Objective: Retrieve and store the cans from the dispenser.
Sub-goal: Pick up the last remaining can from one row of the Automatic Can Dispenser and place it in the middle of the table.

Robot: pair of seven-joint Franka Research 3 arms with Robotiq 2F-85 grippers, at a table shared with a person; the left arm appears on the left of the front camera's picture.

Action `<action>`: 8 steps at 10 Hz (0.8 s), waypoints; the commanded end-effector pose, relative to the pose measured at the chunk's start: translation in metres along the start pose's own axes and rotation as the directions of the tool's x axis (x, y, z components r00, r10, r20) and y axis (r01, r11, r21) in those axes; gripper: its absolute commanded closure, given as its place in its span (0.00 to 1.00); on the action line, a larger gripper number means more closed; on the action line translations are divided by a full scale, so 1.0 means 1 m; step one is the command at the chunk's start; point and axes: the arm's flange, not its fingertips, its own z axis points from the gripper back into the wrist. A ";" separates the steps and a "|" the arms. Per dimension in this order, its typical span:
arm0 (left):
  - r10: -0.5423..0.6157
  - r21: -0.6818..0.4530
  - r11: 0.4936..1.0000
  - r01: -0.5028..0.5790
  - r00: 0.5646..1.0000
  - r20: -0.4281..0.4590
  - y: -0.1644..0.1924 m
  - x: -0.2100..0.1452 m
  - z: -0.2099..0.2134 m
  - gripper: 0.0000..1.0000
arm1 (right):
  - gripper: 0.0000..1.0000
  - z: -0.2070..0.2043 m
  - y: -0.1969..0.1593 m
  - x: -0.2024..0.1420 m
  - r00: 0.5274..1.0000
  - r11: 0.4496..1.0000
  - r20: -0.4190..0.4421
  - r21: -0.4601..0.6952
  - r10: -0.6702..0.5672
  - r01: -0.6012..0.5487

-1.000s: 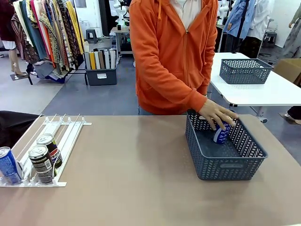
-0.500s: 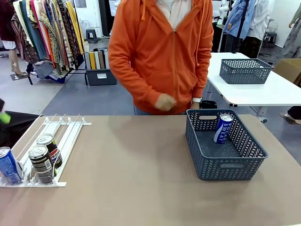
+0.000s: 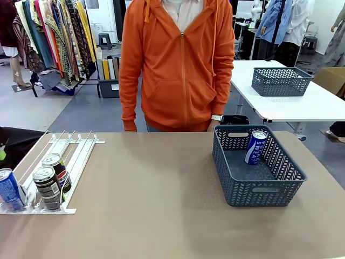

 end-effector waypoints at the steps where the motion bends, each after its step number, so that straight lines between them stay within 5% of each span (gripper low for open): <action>1: -0.004 -0.041 0.999 0.005 1.000 0.025 0.002 -0.001 0.003 0.00 | 0.00 -0.001 0.003 0.004 1.000 0.999 0.017 0.020 0.025 -0.026; 6: 0.025 -0.041 0.999 -0.026 1.000 -0.008 0.001 0.013 -0.045 0.00 | 0.00 -0.001 0.003 0.004 1.000 0.999 0.017 0.020 0.025 -0.026; 8: 0.029 -0.039 0.999 -0.033 0.996 -0.087 0.001 0.018 -0.072 0.00 | 0.00 -0.001 0.003 0.004 1.000 0.999 0.017 0.020 0.025 -0.026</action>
